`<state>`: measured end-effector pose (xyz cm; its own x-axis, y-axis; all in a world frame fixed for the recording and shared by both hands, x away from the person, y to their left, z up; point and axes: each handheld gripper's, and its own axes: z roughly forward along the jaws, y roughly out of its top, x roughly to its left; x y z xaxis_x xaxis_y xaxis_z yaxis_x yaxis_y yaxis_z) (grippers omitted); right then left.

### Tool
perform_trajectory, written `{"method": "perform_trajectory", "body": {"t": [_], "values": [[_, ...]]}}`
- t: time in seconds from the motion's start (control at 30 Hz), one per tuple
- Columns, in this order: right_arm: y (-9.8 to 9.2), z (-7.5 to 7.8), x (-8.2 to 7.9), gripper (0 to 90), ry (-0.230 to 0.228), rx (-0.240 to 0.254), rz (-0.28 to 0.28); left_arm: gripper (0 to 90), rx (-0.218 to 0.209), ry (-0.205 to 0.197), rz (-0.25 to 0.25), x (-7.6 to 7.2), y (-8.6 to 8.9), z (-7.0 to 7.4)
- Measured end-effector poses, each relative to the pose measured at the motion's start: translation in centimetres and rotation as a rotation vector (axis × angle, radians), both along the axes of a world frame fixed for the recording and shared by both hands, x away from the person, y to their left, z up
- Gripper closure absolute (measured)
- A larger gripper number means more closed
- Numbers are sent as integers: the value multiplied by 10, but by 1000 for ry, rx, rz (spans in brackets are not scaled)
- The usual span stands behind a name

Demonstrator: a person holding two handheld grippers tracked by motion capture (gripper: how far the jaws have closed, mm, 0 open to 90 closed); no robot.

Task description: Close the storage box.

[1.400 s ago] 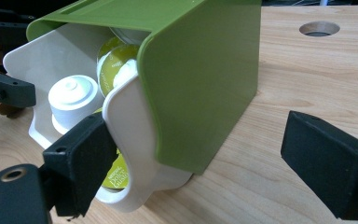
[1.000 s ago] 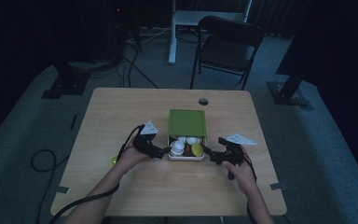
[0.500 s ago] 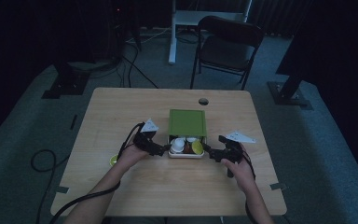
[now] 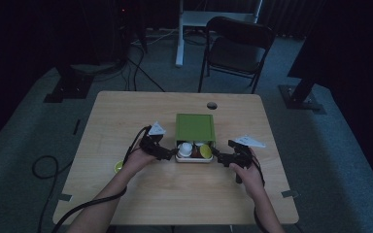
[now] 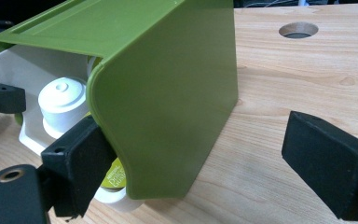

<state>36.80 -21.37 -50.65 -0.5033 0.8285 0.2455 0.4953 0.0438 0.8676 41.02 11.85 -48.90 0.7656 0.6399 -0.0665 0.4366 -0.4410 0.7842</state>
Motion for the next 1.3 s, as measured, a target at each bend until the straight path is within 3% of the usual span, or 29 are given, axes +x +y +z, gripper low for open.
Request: {"method": "perform_trajectory", "body": {"t": [0.27, 0.33, 0.43, 0.77, 1.3], "values": [[2, 0, 1, 97, 3, -1, -46, 12, 2, -3, 20, -2, -3, 0], [2, -1, 2, 98, 13, 7, -47, 13, 7, -10, 24, -3, -4, 0], [2, -3, 1, 98, 17, -20, -44, 13, 9, -12, 30, -4, -3, 1], [0, -3, -2, 98, 14, -8, -31, 12, 6, -7, 56, -3, -2, 1], [0, 2, -6, 98, -4, 1, -35, 13, -16, -45, 16, -22, -4, 13]]}}
